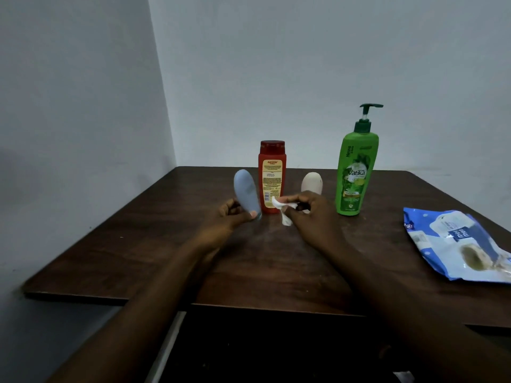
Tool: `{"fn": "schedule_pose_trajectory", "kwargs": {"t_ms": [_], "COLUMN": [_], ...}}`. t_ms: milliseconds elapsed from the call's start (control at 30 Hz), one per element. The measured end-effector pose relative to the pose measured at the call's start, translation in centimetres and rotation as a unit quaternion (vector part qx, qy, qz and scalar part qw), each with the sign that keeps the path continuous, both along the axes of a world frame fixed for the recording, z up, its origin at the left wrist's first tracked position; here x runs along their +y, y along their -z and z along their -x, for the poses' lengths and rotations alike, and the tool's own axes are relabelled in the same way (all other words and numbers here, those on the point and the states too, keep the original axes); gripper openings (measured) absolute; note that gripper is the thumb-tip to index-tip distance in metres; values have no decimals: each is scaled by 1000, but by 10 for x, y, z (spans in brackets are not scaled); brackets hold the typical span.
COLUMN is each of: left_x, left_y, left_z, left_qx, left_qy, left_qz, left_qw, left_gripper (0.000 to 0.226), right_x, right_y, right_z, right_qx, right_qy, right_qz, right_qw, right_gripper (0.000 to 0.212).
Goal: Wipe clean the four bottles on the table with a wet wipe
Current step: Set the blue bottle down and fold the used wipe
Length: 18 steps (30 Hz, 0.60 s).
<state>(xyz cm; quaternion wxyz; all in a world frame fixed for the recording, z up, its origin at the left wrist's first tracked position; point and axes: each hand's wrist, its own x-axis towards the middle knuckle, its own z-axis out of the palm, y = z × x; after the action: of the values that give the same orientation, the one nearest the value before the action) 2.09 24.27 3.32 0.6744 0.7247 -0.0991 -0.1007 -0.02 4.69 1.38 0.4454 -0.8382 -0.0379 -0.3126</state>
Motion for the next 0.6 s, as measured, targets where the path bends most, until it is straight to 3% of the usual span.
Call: {"fn": "schedule_pose_trajectory", "kwargs": {"t_ms": [67,267,600], "left_x": [0,0,-19], "left_y": [-1,16,41], "left_z": [-14,-67,-102], "left_qx": [-31,-68,-127], "left_qy": [-38,-143,-243], "left_qz": [-39,-161,-275], "left_qw": [998,974,921], "left_gripper": [34,67,67], "right_x": [2,7,9], "right_y": [4,19,22], "right_z": [-9,-7,-7], "right_qx": [13,18,22], "right_qy": [4,8,-2], "right_qz": [-12,5,39], "right_qw": [1000,1000,999], "right_gripper": [19,19,21]}}
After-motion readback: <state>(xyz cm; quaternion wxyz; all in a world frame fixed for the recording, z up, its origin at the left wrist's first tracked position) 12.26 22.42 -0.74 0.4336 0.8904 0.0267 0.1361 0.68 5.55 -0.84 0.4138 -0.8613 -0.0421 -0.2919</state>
